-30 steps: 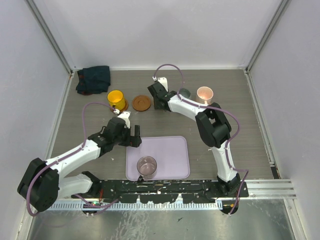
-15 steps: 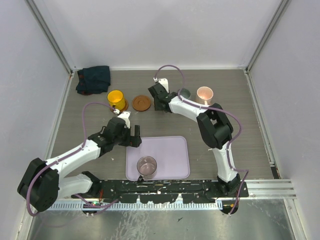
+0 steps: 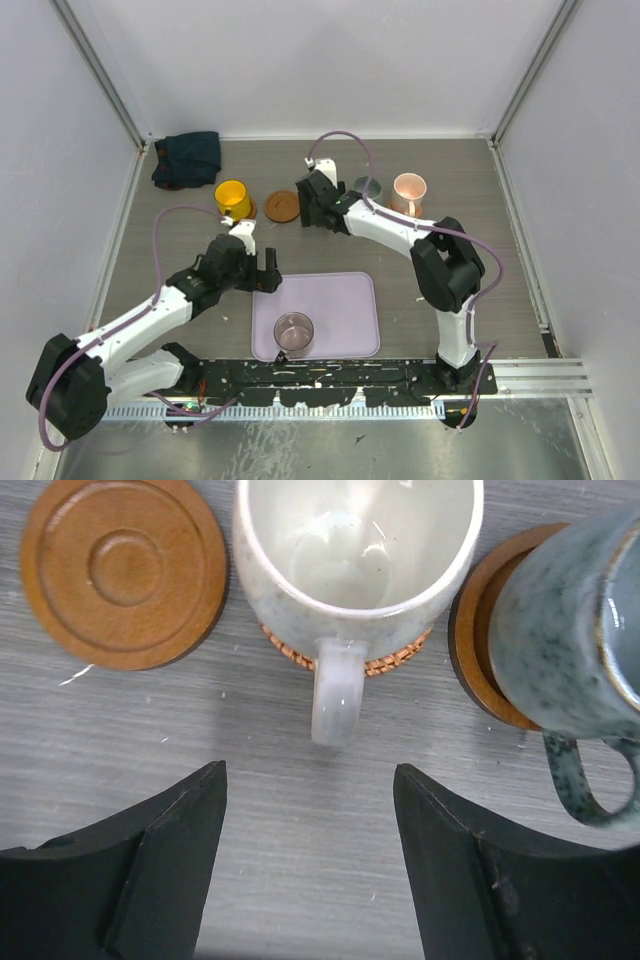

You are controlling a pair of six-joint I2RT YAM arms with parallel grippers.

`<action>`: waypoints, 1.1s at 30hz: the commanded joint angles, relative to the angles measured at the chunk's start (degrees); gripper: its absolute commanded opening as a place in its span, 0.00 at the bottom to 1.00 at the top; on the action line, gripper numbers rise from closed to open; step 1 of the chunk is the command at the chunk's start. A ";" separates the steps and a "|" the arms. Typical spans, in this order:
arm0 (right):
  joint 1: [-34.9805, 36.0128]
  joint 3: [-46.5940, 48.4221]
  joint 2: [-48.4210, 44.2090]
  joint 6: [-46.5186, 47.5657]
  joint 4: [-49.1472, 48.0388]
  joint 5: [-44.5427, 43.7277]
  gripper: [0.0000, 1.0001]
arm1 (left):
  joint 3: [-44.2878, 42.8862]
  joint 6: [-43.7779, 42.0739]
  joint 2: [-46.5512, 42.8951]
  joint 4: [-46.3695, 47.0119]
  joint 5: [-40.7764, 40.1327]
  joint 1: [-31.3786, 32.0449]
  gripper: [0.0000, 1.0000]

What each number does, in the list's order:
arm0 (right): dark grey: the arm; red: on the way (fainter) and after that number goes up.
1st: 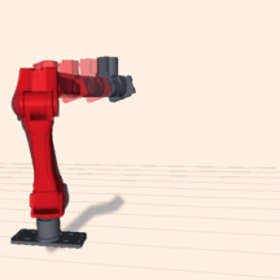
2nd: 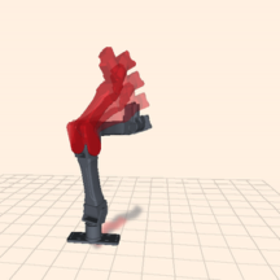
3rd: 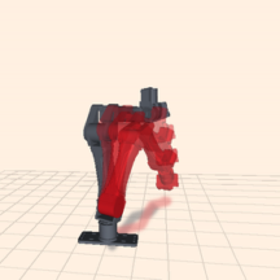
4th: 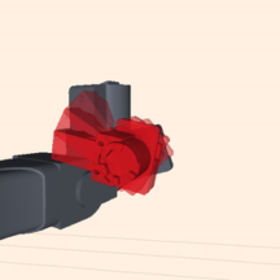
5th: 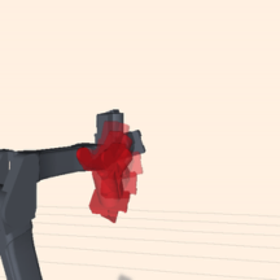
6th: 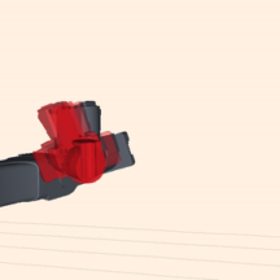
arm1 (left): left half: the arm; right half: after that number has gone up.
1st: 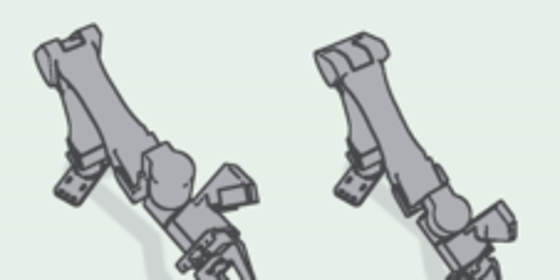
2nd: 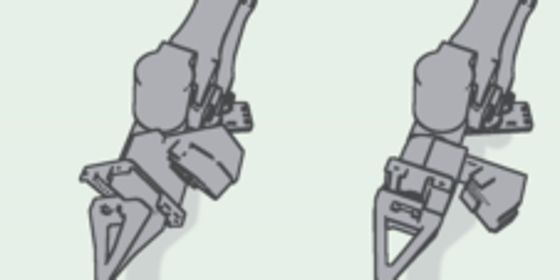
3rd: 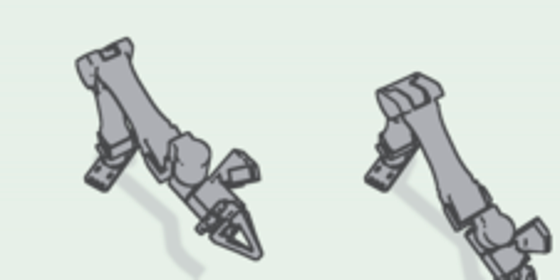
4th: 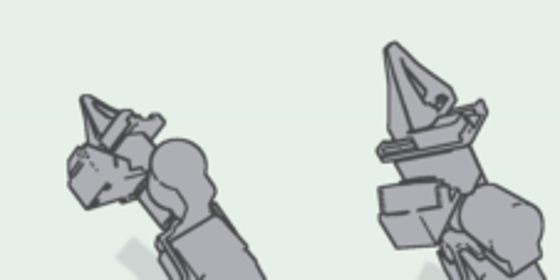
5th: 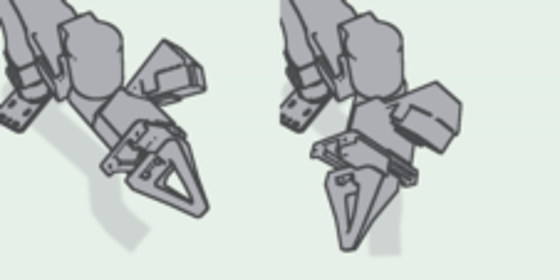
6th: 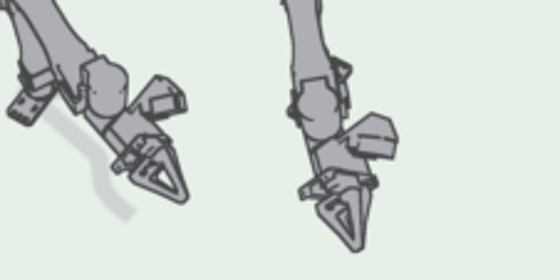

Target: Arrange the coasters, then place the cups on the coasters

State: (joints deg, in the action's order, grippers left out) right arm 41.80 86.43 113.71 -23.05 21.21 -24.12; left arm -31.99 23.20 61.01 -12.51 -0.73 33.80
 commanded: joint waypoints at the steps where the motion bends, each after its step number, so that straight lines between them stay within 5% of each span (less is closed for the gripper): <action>1: 1.16 -1.65 -8.52 -0.06 -2.18 -1.38 0.73 | -0.64 1.19 -4.74 -0.76 0.47 0.30 0.98; 7: 2.14 -7.86 -16.35 -0.09 -3.43 -1.79 0.73 | -0.30 2.03 -8.99 -3.91 0.31 3.10 0.98; 23: 2.09 -27.83 -32.32 1.13 -6.07 -1.54 0.73 | -10.24 11.75 -15.71 -28.53 -7.48 24.46 0.98; 33: 2.03 -33.18 -32.94 -0.11 -9.81 0.99 0.73 | -8.23 15.89 -15.25 -28.19 -8.94 35.56 0.98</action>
State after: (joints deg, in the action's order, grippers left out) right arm 43.79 53.93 82.96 -22.61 15.92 -23.88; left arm -40.91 36.56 44.51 -40.86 -6.72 64.20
